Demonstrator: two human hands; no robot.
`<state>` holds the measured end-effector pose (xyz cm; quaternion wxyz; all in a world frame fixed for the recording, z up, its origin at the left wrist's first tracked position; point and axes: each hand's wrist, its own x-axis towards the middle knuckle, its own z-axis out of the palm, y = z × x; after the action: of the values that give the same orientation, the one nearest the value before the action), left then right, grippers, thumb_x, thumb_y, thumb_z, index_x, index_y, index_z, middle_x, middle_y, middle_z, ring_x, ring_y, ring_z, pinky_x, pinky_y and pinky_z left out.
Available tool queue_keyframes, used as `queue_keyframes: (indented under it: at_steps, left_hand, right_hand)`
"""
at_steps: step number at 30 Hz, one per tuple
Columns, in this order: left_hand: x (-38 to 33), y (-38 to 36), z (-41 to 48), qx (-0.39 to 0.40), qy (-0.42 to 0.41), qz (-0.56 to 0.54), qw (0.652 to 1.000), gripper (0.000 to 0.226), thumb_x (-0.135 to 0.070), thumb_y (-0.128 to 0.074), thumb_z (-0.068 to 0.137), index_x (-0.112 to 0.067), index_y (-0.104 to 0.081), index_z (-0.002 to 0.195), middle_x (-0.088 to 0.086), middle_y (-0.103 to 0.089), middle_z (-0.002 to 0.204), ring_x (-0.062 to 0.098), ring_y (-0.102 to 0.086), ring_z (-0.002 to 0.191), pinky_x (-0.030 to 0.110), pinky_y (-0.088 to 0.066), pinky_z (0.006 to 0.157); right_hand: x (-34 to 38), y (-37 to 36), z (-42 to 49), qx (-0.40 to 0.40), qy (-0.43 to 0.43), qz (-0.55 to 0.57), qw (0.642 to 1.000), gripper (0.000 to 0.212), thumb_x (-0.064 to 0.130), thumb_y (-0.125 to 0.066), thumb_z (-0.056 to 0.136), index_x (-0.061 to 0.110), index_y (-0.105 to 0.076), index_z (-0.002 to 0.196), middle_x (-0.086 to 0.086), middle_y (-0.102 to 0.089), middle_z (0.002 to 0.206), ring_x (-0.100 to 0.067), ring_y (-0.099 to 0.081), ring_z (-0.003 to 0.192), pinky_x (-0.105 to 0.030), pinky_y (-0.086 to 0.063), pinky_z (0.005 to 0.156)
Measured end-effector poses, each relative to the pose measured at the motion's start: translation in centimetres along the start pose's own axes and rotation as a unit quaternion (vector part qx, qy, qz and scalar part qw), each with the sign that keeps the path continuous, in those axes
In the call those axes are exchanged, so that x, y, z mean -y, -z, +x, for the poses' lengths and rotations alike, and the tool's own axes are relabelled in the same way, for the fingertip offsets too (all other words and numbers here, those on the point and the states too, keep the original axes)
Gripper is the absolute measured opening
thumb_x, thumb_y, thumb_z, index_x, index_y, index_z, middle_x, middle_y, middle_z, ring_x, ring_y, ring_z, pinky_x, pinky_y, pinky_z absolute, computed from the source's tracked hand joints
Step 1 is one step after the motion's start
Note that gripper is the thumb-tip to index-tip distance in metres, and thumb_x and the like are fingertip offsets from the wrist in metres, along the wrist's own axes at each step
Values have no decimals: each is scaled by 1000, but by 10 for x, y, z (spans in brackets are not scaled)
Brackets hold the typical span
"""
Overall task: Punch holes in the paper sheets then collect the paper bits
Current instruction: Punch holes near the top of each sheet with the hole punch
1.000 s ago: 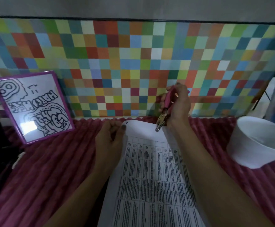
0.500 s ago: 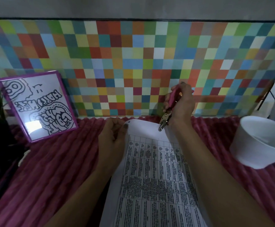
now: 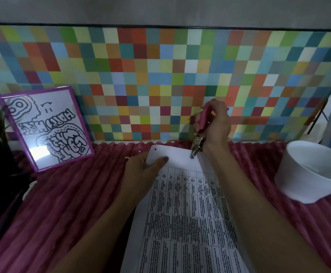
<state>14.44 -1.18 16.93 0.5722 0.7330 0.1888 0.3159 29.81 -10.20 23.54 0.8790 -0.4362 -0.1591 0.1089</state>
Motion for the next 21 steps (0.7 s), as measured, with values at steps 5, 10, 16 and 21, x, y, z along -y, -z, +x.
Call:
queue_keyframes:
  at_steps: [5, 10, 16, 21]
  left_hand:
    - [-2, 0, -1, -7, 2, 17, 1000, 26, -11, -68, 86, -17, -67, 61, 1, -69, 56, 12, -65, 51, 23, -51, 47]
    - [-1, 0, -1, -19, 9, 23, 1000, 17, -12, -68, 86, -10, -72, 70, 4, -73, 63, 16, -70, 56, 23, -54, 52]
    - [-2, 1, -3, -22, -7, 21, 1000, 23, -11, -68, 86, -16, -68, 64, 2, -71, 59, 13, -68, 53, 22, -52, 50]
    - [-3, 1, -5, -21, -39, 13, 999, 18, -12, -68, 87, -12, -70, 69, 5, -73, 64, 18, -70, 57, 25, -54, 52]
  right_hand:
    - [3, 7, -9, 106, -14, -12, 994, 31, 28, -50, 85, 3, -60, 98, -13, -56, 66, -21, -52, 44, -28, -48, 47]
    - [7, 24, -16, 148, -37, 1, 988, 33, 24, -44, 84, 4, -58, 106, -16, -60, 76, -28, -57, 59, -35, -49, 60]
    - [11, 33, -15, 49, -65, 60, 995, 27, 9, -40, 80, 6, -57, 102, -16, -59, 75, -29, -59, 61, -37, -51, 65]
    - [17, 27, -11, 32, -84, 32, 995, 35, -5, -38, 85, 3, -51, 117, -20, -61, 90, -35, -64, 81, -43, -56, 75]
